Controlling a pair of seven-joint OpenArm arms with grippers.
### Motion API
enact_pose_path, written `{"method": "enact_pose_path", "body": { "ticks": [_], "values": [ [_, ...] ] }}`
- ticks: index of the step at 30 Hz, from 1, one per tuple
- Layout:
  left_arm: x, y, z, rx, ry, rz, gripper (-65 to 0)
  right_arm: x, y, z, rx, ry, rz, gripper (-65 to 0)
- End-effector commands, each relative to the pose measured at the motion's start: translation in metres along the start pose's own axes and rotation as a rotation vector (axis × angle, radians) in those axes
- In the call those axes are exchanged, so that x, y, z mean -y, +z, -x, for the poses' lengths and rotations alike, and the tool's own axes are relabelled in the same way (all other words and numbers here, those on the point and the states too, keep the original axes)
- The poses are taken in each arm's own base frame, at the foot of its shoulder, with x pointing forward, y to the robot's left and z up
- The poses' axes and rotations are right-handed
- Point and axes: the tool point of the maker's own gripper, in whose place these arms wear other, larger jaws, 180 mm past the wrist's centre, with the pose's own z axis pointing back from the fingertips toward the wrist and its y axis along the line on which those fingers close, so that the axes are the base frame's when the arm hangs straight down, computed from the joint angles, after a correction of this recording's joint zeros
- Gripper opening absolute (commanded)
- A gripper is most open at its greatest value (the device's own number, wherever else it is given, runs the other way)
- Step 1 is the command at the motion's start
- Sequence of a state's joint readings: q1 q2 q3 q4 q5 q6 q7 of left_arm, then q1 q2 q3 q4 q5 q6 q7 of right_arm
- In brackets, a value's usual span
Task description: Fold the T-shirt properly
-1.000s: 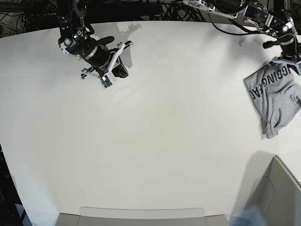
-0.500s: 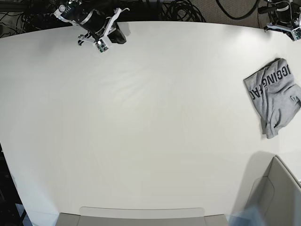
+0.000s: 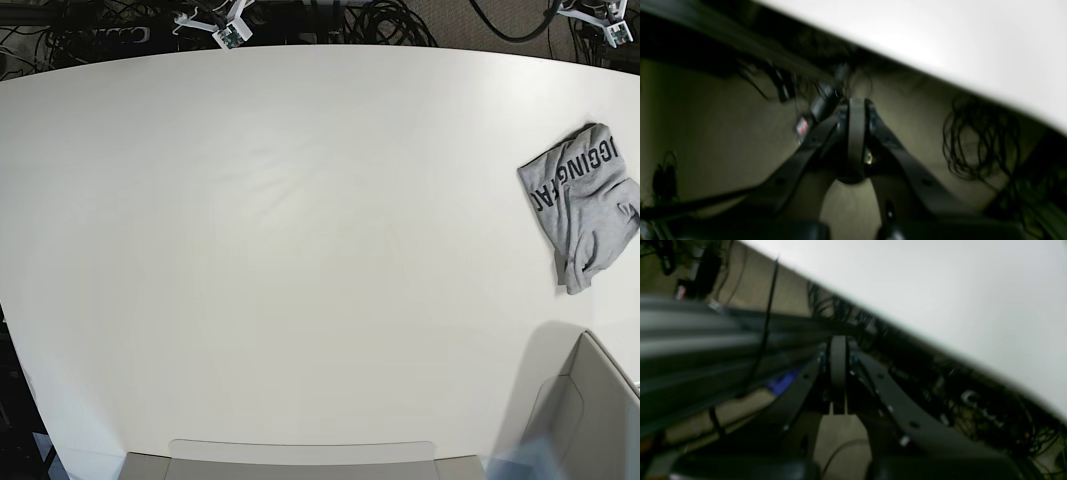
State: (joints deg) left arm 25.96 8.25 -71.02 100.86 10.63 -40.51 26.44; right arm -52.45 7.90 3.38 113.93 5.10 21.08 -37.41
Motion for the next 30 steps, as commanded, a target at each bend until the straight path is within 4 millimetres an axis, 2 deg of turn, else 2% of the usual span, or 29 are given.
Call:
{"method": "enact_pose_path", "body": {
  "ticks": [1,3,8,10,12,16,20,22,24,28,30],
  "values": [
    [-0.006,0.004,0.012,-0.016,0.001,-0.009,-65.0,-0.001,0.001,0.006,-0.008,-0.003,-0.006,-65.0],
    [-0.005,0.003,0.04,-0.083,0.009,0.008,-65.0,-0.002,-0.004,0.028,-0.066,-0.025,-0.015,-65.0],
    [-0.001,0.003,0.087,-0.134,0.043,0.047,-65.0,-0.005,-0.014,0.072,-0.179,-0.076,-0.036,-65.0],
    [0.008,0.0,0.113,-0.164,0.054,0.072,-65.0,-0.005,-0.021,0.092,-0.229,-0.102,-0.045,-65.0],
    [0.017,-0.002,0.135,-0.191,0.04,0.09,-65.0,-0.004,-0.028,0.101,-0.231,-0.124,-0.047,-65.0],
    [0.044,0.003,0.187,-0.221,0.086,0.152,-65.0,-0.002,-0.044,0.133,-0.238,-0.194,-0.052,-65.0],
    [0.079,-0.005,0.207,-0.184,0.124,0.241,-65.0,0.003,-0.059,0.173,-0.34,-0.257,-0.055,-65.0],
    [0.092,-0.006,0.23,-0.246,0.121,0.301,-65.0,0.007,-0.066,0.189,-0.385,-0.289,-0.054,-65.0],
    [0.105,-0.014,0.241,-0.306,0.096,0.37,-65.0,0.012,-0.072,0.2,-0.414,-0.321,-0.047,-65.0],
    [0.137,-0.025,0.253,-0.41,0.063,0.514,-65.0,0.048,-0.084,0.228,-0.432,-0.453,0.07,-65.0],
    [0.155,-0.023,0.257,-0.461,0.039,0.6,-65.0,0.069,-0.087,0.25,-0.48,-0.517,0.153,-65.0]
  ]
}}
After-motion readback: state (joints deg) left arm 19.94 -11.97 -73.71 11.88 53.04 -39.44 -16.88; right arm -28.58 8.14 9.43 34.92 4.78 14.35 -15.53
